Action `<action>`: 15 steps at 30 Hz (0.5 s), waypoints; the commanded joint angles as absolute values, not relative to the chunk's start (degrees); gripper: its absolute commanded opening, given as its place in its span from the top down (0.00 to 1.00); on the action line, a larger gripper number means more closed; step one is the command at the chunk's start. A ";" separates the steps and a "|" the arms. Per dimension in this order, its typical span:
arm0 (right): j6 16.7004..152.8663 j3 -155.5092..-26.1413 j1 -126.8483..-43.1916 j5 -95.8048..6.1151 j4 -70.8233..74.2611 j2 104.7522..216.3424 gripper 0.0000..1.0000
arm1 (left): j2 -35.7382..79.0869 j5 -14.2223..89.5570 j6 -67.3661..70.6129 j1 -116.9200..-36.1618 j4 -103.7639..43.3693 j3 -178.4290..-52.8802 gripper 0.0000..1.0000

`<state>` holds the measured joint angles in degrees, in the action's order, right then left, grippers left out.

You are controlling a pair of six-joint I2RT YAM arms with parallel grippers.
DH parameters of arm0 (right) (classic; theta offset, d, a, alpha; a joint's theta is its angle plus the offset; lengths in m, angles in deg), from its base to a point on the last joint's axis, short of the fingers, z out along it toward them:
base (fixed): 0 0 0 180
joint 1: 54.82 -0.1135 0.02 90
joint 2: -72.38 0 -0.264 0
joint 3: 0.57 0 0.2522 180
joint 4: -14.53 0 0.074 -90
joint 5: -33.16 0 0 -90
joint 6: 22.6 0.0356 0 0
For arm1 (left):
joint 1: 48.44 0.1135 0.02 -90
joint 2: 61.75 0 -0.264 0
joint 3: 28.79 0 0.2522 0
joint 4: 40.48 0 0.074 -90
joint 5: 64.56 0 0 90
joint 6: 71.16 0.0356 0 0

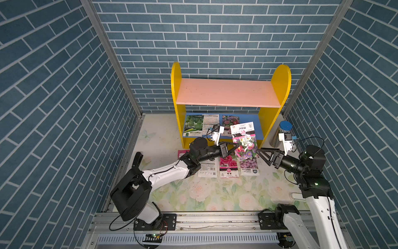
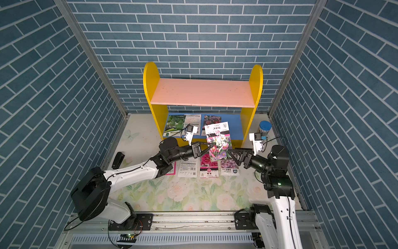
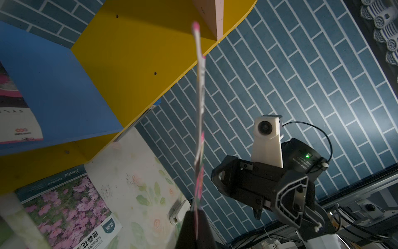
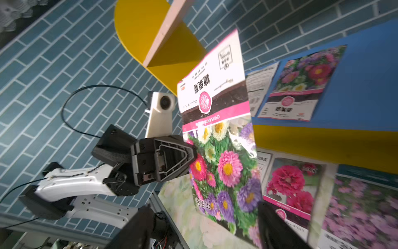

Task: Take the seed bag off the shelf
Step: Pick up the seed packet from the shelf, then place the seed packet at the center of the board.

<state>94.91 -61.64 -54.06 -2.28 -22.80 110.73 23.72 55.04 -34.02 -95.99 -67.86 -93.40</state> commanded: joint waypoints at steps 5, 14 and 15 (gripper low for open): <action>78.22 -73.44 -54.42 -20.11 -49.76 112.59 0.00 | 21.34 52.46 -33.15 -99.65 -64.16 -89.79 1.00; 76.87 -80.90 -55.04 -23.66 -58.11 113.95 0.00 | 26.16 46.74 -40.49 -107.46 -67.41 -87.56 1.00; 77.17 -81.19 -55.33 -23.53 -58.65 114.10 0.00 | 26.91 46.11 -40.87 -108.22 -67.65 -87.38 1.00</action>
<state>79.47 -79.68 -54.59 -21.64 -53.25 113.51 25.33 48.75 -38.35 -106.57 -65.50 -88.68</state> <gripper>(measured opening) 0.998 0.073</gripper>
